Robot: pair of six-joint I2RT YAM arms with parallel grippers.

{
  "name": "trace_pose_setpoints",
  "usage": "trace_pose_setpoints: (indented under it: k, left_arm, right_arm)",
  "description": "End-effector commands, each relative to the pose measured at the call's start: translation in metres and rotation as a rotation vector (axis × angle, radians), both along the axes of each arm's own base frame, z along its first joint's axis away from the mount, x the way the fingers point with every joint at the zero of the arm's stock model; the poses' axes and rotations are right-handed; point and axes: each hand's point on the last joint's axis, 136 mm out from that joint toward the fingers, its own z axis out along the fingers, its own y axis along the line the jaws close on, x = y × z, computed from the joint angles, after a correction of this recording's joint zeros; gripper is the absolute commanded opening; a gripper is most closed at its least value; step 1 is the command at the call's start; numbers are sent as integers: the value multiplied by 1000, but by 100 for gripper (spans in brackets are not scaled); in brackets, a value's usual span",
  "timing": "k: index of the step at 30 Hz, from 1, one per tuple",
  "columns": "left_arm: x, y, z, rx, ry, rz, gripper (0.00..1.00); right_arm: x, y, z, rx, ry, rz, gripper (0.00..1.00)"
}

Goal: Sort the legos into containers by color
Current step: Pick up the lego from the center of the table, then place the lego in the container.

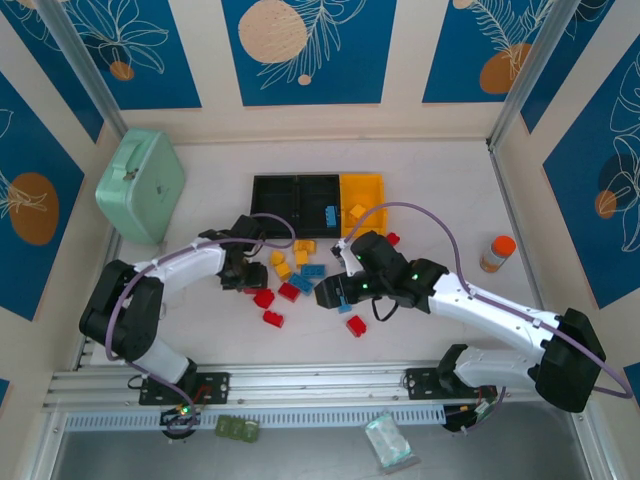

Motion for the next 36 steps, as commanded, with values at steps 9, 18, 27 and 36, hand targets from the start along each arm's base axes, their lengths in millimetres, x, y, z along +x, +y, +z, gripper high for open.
trace_pose_setpoints:
  k: [9,18,27,36]
  left_arm:
    - [-7,3,2,-10,15,-13,28]
    - [17,-11,59,-82,-101,-14,27]
    - [77,-30,102,-106,-186,-29,27]
    - [143,-39,106,-85,-205,0,27]
  right_arm:
    - [4,8,11,30,-18,10,71]
    - [9,6,13,37,-29,-12,71]
    - [15,1,15,42,-33,-43,71]
    - [17,-5,13,41,-27,-78,71]
